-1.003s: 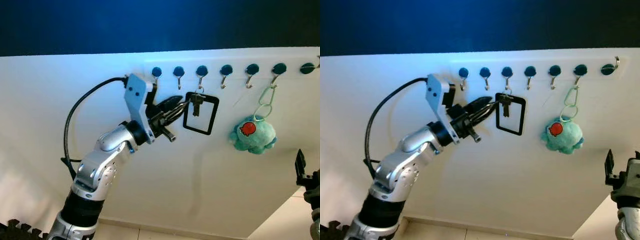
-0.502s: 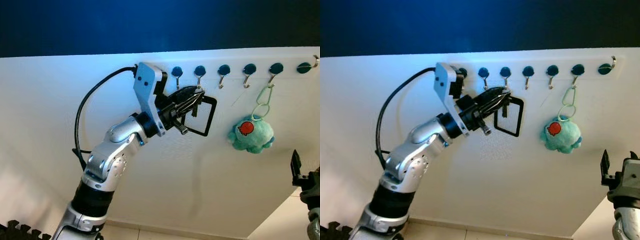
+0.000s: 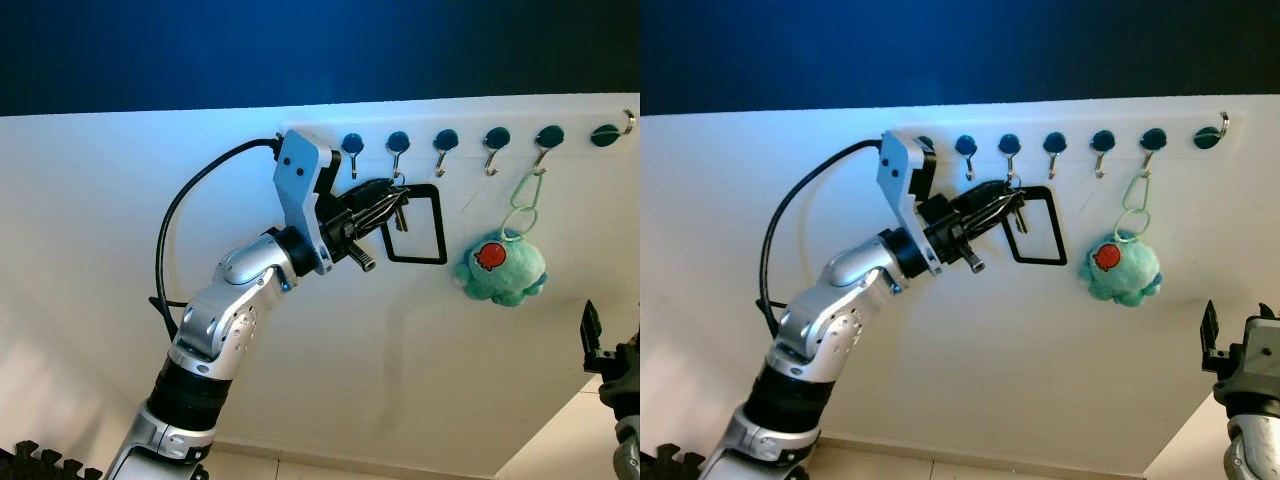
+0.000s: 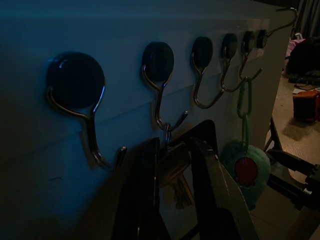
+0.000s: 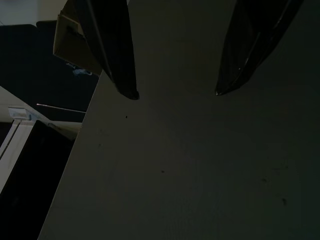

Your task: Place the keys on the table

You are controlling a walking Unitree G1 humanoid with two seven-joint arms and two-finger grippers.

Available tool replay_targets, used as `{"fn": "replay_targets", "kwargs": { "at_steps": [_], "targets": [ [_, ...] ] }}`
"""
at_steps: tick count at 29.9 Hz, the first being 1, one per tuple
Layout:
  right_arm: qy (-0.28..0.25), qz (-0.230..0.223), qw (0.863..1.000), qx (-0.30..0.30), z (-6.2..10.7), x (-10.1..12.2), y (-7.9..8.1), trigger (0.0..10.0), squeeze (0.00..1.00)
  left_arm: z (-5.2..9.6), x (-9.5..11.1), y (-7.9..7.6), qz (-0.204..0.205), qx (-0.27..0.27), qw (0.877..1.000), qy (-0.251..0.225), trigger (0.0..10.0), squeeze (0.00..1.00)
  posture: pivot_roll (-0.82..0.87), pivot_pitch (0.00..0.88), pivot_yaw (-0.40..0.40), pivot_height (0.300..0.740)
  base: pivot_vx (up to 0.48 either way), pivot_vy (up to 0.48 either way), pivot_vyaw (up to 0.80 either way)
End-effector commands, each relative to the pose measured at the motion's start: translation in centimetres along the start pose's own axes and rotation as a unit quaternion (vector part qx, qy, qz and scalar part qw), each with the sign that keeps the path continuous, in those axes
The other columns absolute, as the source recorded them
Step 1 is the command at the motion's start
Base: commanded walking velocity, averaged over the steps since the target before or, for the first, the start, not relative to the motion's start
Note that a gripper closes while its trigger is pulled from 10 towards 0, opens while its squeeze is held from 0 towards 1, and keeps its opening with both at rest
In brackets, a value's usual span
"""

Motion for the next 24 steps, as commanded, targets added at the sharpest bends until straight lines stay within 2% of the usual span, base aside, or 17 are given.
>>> {"fn": "replay_targets", "kwargs": {
  "at_steps": [1, 2, 3, 4, 5, 6, 7, 8, 16, 17, 21, 24],
  "targets": [
    [0.005, -0.006, 1.0, 0.0, 0.2, -0.1, 0.3, 10.0, 0.0, 0.0, 0.0, 0.3, 0.0, 0.005, 1.0, 0.001, 7.5, 0.0, -0.11, 0.093, 0.093, 0.74, 0.0, 0.0, 0.0],
    [0.005, -0.006, 1.0, 0.001, 0.1, -0.1, 0.3, 10.0, 0.0, 0.0, 0.0, 0.4, 0.001, 0.006, 1.0, 0.0, 7.5, 0.0, -0.11, 0.093, 0.093, 0.74, 0.0, 0.0, 0.0],
    [0.006, -0.006, 1.0, 0.001, 0.1, -0.1, 0.3, 10.0, 0.0, 0.0, 0.0, 0.4, 0.002, 0.007, 1.0, 0.0, 4.7, 0.0, -0.11, 0.093, 0.093, 0.74, 0.0, 0.0, 0.0],
    [0.006, -0.006, 1.0, 0.001, 0.1, -0.2, 0.3, 10.0, 0.0, 0.1, 0.0, 0.5, 0.004, 0.008, 1.0, -0.001, 3.9, 0.0, -0.11, 0.093, 0.093, 0.74, 0.0, 0.0, 0.0],
    [0.007, -0.006, 1.0, 0.002, 0.1, -0.2, 0.4, 10.0, 0.0, 0.1, 0.0, 0.5, 0.005, 0.009, 1.0, -0.002, 3.7, 0.0, -0.11, 0.093, 0.092, 0.74, 0.0, 0.0, 0.0],
    [0.008, -0.006, 1.0, 0.002, 0.1, -0.2, 0.4, 10.0, 0.0, 0.1, 0.1, 0.6, 0.007, 0.011, 1.0, -0.003, 1.1, 0.0, -0.11, 0.094, 0.092, 0.74, 0.0, 0.0, 0.0],
    [0.008, -0.007, 1.0, 0.002, 0.1, -0.3, 0.4, 10.0, 0.0, 0.1, 0.1, 0.6, 0.008, 0.011, 1.0, -0.003, 1.1, 0.0, -0.11, 0.094, 0.092, 0.74, 0.0, 0.0, 0.0],
    [0.009, -0.007, 1.0, 0.003, 0.1, -0.3, 0.4, 10.0, 0.0, 0.1, 0.1, 0.6, 0.009, 0.012, 1.0, -0.004, 0.0, 0.0, -0.11, 0.093, 0.091, 0.74, 0.0, 0.0, 0.0],
    [0.01, -0.007, 1.0, 0.005, 0.1, -0.4, 0.5, 10.0, 0.0, 0.3, 0.3, 0.5, 0.015, 0.01, 1.0, -0.008, 0.0, 0.0, -0.11, 0.094, 0.089, 0.74, 0.0, 0.0, 0.0],
    [0.01, -0.007, 1.0, 0.006, 0.1, -0.4, 0.5, 10.0, 0.0, 0.5, 0.6, 0.3, 0.022, 0.003, 1.0, -0.009, 9.8, 0.0, -0.11, 0.094, 0.089, 0.74, 0.0, 0.0, 0.0],
    [0.01, -0.007, 1.0, 0.008, 0.1, -0.4, 0.6, 10.0, 0.0, 1.9, 1.4, -0.8, 0.062, -0.054, 0.997, -0.005, 10.0, 0.0, -0.1, 0.095, 0.088, 0.74, 0.0, 0.0, 0.0],
    [0.011, -0.008, 1.0, 0.01, 0.1, -0.5, 0.7, 10.0, 0.0, 2.4, 1.0, -1.2, 0.084, -0.071, 0.994, 0.009, 10.0, 0.0, -0.09, 0.096, 0.089, 0.74, 0.0, 0.0, 0.0]
  ]
}}
Point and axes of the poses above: a point about 5 cm out from each wrist's last joint towards the gripper, its own z axis pointing back from the gripper into the wrist, its own x axis along the axis of the wrist's last joint, y = z × x, the point moved 3 cm from there along -z, pointing out of the wrist towards the gripper
